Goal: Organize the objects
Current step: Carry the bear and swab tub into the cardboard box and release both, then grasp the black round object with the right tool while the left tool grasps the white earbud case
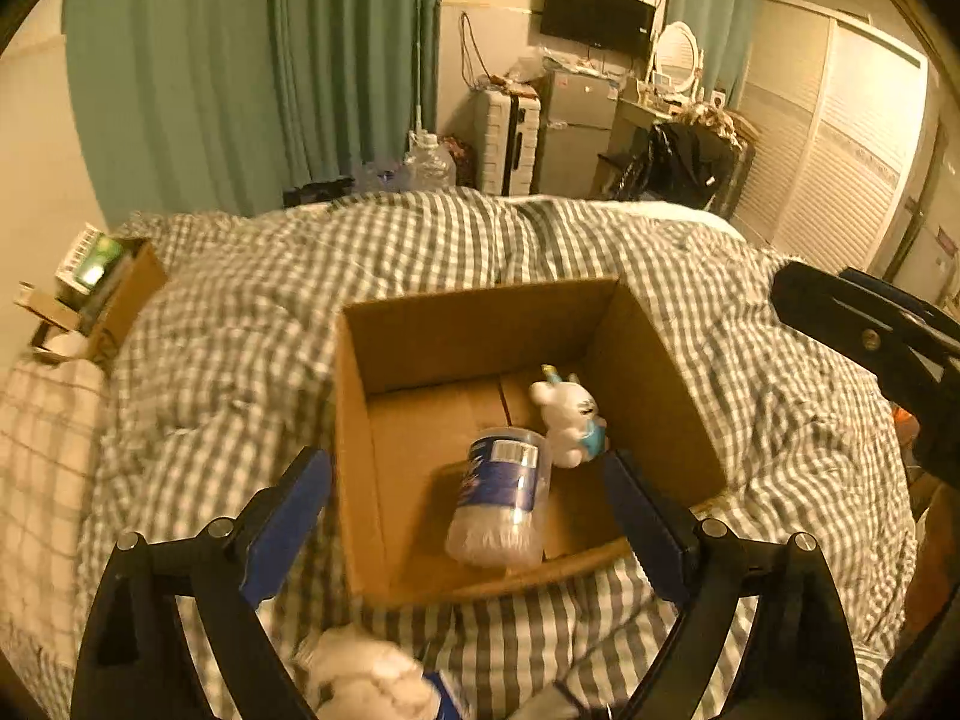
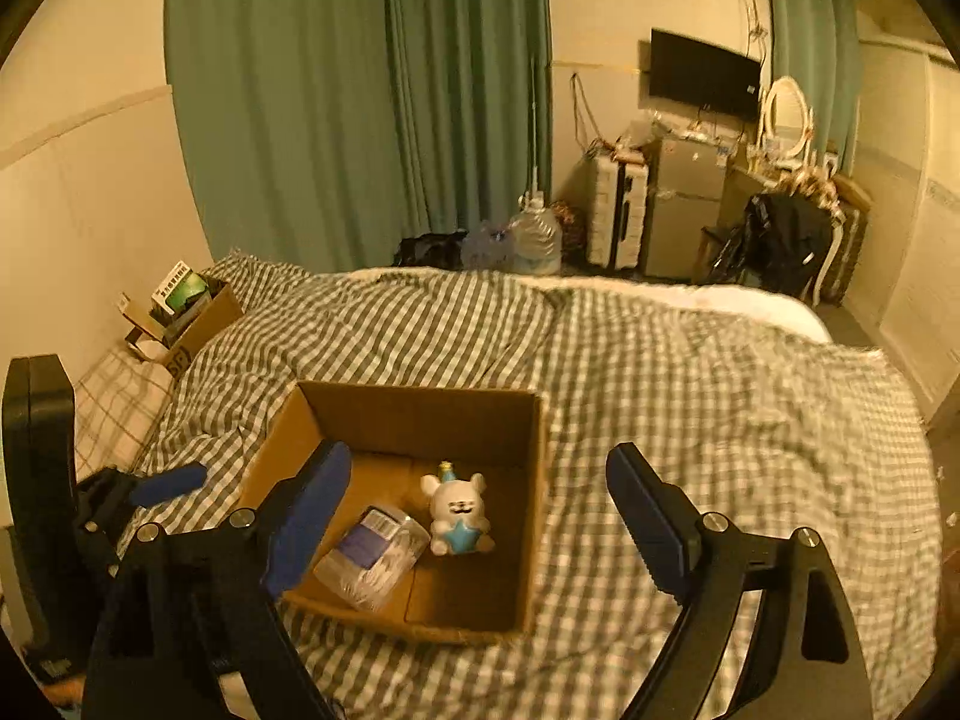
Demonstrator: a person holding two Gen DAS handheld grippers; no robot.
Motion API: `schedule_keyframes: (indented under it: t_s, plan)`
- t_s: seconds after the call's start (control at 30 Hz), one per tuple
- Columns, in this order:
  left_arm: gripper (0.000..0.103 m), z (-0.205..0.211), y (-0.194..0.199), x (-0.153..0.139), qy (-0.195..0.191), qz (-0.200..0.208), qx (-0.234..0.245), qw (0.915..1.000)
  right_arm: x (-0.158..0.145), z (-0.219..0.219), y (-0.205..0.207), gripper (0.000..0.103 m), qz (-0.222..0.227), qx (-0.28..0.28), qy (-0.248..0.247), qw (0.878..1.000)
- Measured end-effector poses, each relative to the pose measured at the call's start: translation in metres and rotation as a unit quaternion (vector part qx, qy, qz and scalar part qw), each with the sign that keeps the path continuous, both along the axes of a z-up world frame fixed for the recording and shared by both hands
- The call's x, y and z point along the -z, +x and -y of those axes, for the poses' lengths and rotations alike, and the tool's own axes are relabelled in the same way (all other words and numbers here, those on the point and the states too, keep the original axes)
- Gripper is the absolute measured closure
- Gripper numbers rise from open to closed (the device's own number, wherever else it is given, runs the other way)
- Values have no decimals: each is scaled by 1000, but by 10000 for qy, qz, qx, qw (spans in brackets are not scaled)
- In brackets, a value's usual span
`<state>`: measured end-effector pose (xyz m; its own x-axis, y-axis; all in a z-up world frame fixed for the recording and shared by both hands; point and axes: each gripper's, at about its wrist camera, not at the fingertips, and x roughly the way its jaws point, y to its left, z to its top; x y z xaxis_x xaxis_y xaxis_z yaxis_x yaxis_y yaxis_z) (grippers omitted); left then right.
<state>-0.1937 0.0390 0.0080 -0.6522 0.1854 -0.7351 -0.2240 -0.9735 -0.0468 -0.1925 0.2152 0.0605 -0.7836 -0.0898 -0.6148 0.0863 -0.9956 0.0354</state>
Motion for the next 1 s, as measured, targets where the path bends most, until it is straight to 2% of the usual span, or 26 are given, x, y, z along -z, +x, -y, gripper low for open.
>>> schedule_keyframes:
  t_s: [0.23,0.47,0.57,0.7,0.87,1.0]
  plan:
    - [8,14,60,-51,-122,-403,-331,9986,-49,-4,70,15,-183,61,367,9991]
    - [8,33,116,-60,-213,-556,-503,9970,-58,-6,140,15,-209,27,473,9987]
    - [8,45,133,-51,-216,-522,-610,9965,-48,-1,160,15,-135,-47,472,9988]
    - [8,67,149,-23,-230,-345,-978,9943,-22,5,177,14,8,-150,468,9988]
    - [8,76,163,23,-500,-112,-1215,9913,29,14,180,14,293,-195,518,9980]
    - [8,73,173,66,-729,241,-1126,9907,69,23,174,14,587,-286,729,9952]
